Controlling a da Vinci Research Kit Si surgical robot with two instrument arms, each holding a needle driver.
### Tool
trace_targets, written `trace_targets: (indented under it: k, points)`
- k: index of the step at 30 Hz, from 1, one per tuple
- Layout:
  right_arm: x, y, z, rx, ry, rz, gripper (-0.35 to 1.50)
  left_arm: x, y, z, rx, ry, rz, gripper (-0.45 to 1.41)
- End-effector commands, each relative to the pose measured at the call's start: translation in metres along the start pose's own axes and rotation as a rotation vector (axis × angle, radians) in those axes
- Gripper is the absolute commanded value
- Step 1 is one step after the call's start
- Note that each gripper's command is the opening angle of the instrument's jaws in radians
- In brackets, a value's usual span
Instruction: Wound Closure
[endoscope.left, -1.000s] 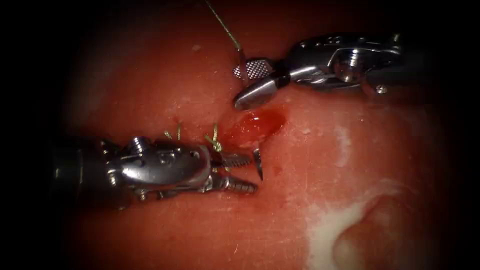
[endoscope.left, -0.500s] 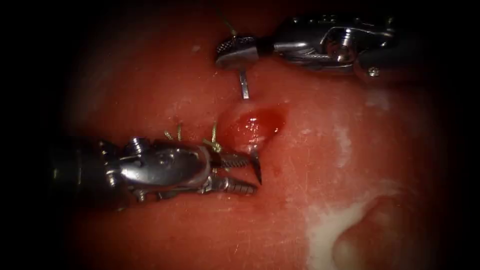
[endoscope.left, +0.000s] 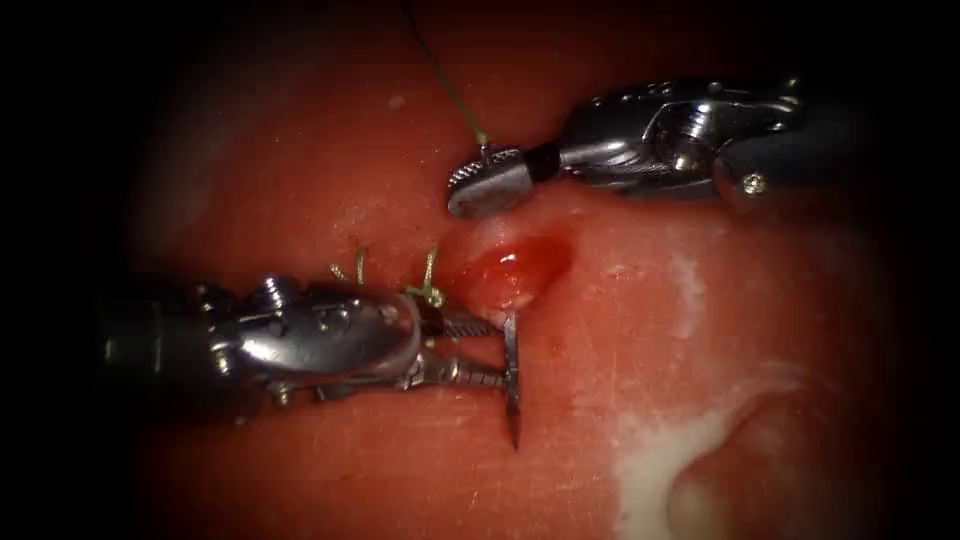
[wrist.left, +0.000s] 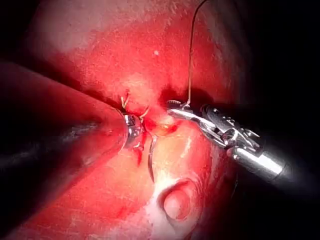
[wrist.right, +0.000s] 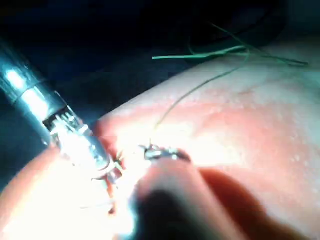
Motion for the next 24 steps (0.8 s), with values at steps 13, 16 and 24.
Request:
trace_targets:
  k: [13,16,24]
  points:
    - [0.0017,0.0043,-0.0071,-0.395,0.214,-0.303,1.3,0.0029,0.0015,-0.0009,0.007,-0.098,0.712,0.44]
    - [0.0016,0.0042,-0.0065,-0.392,0.212,-0.303,1.3,0.0031,0.0011,-0.0002,0.045,-0.058,0.724,0.45]
    - [0.0012,0.0045,-0.006,-0.396,0.213,-0.308,1.28,0.001,0.0013,0.0023,0.113,0.017,0.735,0.46]
